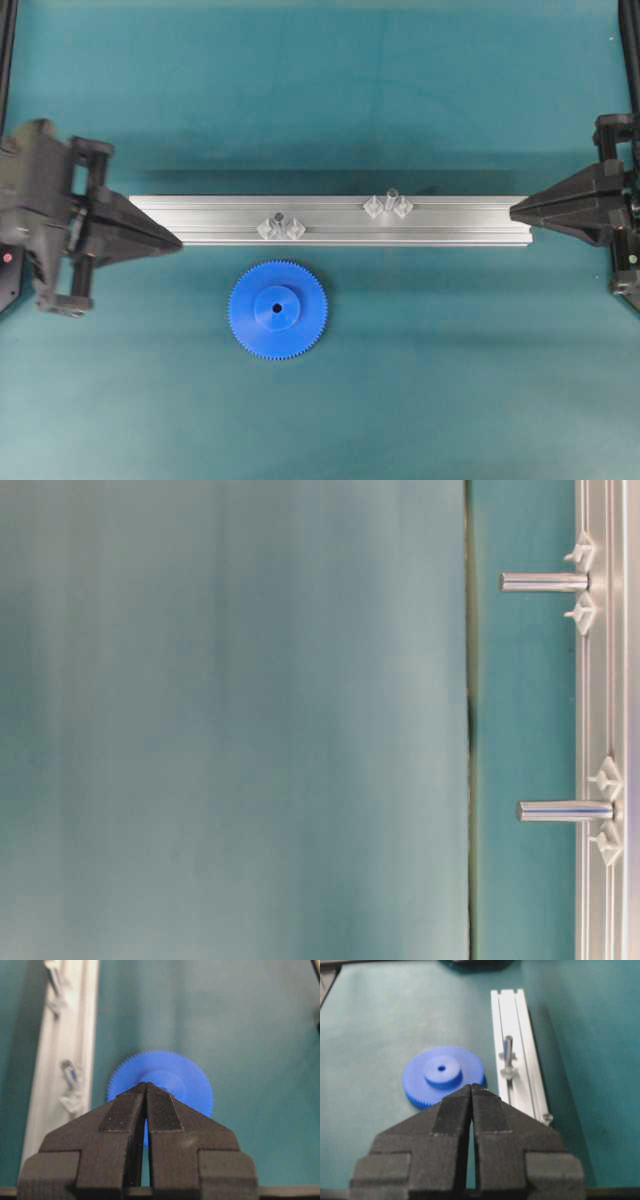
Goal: Find the location of the shaft and insert the large gear.
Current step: 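Move the left gripper toward the large blue gear in front of the rail, then lower the open left gripper over the blue gear's hub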
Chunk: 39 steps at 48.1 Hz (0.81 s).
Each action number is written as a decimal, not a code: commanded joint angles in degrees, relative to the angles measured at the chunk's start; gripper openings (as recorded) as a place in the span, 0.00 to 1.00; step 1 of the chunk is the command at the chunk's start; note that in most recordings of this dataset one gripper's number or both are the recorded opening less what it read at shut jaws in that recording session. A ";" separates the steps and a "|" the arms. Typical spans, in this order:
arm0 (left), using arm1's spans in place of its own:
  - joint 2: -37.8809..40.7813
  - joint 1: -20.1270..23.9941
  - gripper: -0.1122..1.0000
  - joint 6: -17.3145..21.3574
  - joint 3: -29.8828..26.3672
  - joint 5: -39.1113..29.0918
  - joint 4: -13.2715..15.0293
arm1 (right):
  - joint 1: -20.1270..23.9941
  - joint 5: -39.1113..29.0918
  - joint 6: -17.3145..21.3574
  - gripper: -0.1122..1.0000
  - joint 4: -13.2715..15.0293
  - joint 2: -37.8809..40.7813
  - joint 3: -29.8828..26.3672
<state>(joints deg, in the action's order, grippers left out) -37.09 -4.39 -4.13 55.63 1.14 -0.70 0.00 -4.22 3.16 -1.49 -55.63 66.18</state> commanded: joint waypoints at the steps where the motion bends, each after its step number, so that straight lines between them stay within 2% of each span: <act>1: 3.52 -0.97 0.10 -0.09 -3.52 -1.14 -0.09 | 0.09 -0.97 0.53 0.14 -0.09 0.26 -1.41; 16: 14.94 -1.32 0.11 -0.18 -11.16 -7.12 -0.18 | -0.26 -6.77 0.53 0.14 -0.09 -0.62 -1.23; 19: 16.26 -1.32 0.15 -0.26 -11.95 -7.47 -0.18 | -0.26 -7.65 0.53 0.14 -0.09 -1.23 -1.32; 23: 17.75 -1.41 0.28 -0.44 -12.74 -7.65 -0.18 | -0.26 -8.17 0.53 0.14 -0.09 -2.11 -1.23; 31: 20.48 -2.46 0.71 -0.97 -14.15 -7.56 -0.18 | -0.35 -9.32 1.23 0.14 -0.09 -3.78 -0.97; 35: 22.50 -2.81 0.89 -1.76 -15.12 -7.65 -0.18 | -0.53 -10.28 2.20 0.14 -0.09 -4.13 -0.79; 39: 25.14 -2.81 0.94 -2.72 -16.08 -7.65 -0.18 | -0.62 -11.16 2.72 0.15 -0.09 -4.22 -0.62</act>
<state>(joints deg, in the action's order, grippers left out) -13.18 -6.86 -6.42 41.57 -6.68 -0.70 -0.44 -15.12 5.10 -1.49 -60.12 66.27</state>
